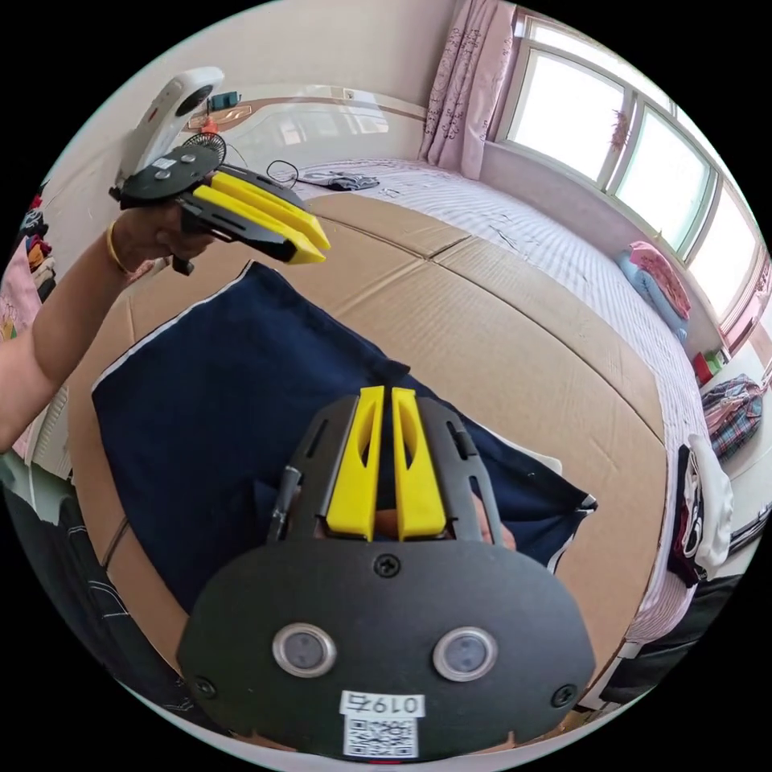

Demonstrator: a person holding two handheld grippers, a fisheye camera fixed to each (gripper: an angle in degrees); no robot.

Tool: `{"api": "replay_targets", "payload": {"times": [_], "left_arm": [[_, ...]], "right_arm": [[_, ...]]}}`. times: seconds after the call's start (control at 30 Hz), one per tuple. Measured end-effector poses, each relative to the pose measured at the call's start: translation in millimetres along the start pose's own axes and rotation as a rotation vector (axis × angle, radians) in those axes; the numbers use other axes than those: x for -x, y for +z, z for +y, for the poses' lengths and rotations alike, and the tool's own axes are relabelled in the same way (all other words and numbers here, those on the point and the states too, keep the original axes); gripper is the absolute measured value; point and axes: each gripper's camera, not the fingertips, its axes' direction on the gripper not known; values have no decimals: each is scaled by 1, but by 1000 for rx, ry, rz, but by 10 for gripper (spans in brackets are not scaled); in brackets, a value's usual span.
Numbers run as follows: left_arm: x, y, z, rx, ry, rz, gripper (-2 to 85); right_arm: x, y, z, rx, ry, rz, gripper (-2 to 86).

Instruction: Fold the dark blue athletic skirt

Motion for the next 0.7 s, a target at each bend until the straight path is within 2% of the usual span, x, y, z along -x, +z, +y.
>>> {"api": "replay_targets", "payload": {"times": [0.1,0.23,0.37,0.43,0.7], "left_arm": [[30,-3,38,44,-45,-3,19],[68,-6,89,107,-205,-114,40],[112,-12,144,23,-436,30,70],[125,-9,161,-2,-488,105,74],[143,5,178,-29,-525,206,48]], "right_arm": [[-10,8,-2,19,7,-11,-7],[-24,11,-1,16,18,-24,-7],[-36,14,1,18,20,-26,-7],[-41,15,1,18,27,-31,-7],[-81,16,9,15,133,-159,-8]]}}
